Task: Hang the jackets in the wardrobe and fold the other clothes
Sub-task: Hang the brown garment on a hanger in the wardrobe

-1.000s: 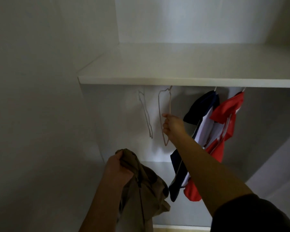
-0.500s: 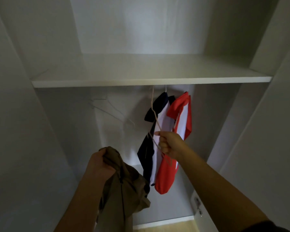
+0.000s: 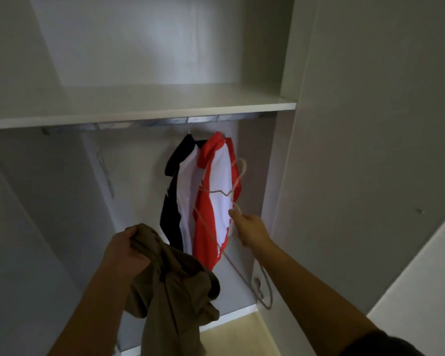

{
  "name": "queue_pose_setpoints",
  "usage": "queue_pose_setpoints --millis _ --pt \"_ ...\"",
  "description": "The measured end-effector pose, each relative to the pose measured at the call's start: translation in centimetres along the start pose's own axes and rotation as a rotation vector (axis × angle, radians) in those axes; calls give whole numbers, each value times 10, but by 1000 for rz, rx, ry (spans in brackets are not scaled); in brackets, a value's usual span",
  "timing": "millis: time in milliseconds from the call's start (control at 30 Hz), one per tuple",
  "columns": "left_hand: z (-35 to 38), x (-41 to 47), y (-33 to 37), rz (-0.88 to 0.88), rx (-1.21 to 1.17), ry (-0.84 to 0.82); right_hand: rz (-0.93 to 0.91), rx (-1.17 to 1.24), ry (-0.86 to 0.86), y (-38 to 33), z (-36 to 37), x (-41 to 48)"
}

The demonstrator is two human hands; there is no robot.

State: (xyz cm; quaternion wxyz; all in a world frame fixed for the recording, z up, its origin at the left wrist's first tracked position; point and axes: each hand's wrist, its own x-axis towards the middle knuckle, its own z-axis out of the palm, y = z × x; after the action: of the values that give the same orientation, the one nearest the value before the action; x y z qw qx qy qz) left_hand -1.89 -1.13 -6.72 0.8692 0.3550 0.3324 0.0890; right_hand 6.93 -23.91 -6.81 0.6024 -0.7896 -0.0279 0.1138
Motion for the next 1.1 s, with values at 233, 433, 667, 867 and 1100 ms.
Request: queue_pose_setpoints --millis 233,433,667,867,1100 --pt "12 -23 -26 -107 -20 -91 -300 104 304 23 -35 -21" --pt "32 -37 -41 -49 109 -78 -416 128 398 9 -63 -31" --pt "56 -40 -46 -45 163 -88 -356 653 50 -20 -55 -59" --pt "69 -53 -36 -4 175 -111 -467 825 58 -33 -42 -61" --pt "75 -61 7 186 11 -109 -204 157 -88 38 10 -60"
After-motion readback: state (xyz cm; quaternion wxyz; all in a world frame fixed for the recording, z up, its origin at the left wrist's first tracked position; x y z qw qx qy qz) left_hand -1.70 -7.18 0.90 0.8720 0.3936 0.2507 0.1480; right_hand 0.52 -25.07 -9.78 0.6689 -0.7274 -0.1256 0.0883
